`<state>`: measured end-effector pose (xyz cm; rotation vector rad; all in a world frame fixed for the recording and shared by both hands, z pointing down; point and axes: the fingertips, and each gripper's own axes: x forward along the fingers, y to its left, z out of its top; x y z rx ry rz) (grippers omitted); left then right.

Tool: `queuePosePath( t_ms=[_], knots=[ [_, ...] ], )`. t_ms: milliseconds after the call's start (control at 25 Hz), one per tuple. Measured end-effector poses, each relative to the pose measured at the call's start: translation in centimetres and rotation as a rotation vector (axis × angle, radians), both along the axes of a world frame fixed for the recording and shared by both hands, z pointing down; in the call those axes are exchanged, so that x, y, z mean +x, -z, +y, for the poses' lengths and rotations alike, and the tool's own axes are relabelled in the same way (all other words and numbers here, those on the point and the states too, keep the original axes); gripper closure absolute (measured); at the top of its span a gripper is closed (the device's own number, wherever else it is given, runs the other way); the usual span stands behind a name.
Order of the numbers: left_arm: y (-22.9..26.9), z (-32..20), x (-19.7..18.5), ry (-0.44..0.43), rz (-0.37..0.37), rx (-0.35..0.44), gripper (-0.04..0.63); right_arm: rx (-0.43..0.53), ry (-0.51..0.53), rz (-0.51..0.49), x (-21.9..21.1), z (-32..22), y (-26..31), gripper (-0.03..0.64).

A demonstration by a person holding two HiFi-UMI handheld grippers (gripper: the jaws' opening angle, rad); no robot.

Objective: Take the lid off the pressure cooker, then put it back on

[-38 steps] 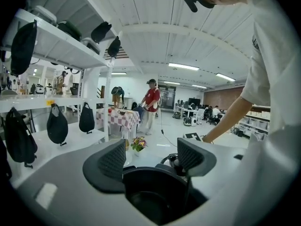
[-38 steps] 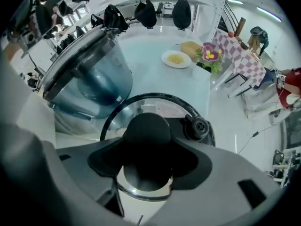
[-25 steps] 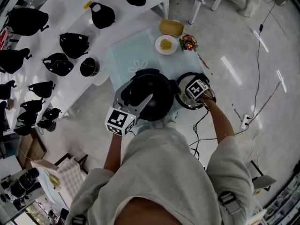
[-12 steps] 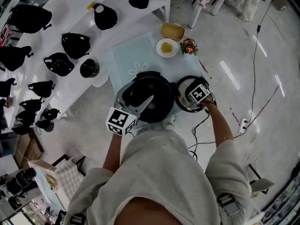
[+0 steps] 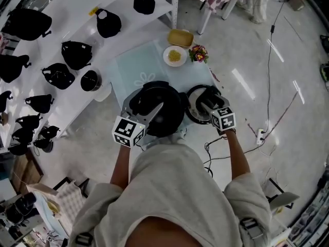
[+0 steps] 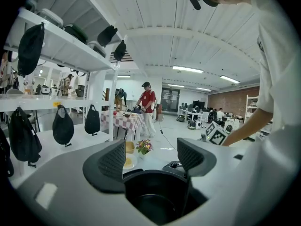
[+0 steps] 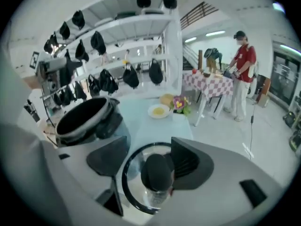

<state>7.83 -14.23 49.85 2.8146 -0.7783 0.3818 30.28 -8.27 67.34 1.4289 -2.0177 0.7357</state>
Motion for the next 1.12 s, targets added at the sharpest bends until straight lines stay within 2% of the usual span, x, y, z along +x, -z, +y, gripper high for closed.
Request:
queuePosePath(
  t_ms=[120, 320, 560, 720, 1120],
  knots=[
    [0.3, -0.4, 0.1, -0.005, 0.010, 0.010, 0.265, 0.172, -0.084, -0.052, -0.8, 0.1, 5.2, 0.325],
    [1.1, -0.6, 0.5, -0.024, 0.025, 0.029, 0.265, 0.396, -0.163, -0.084, -2.2, 1.1, 13.4, 0.325],
    [1.7, -0.2, 1.0, -0.047, 0.045, 0.038, 0.265, 0.591, -0.205, -0.073, -3.2, 3.1, 21.3, 0.325],
    [1.8, 0.0, 1.3, -0.058, 0.056, 0.039, 0.264, 0.633, -0.235, -0.070, -3.1, 4.1, 23.0, 0.325],
    [2.0, 0.4, 1.3, -0.057, 0.061, 0.040, 0.264, 0.581, -0.239, -0.050, -2.6, 4.7, 21.1, 0.325]
  ],
)
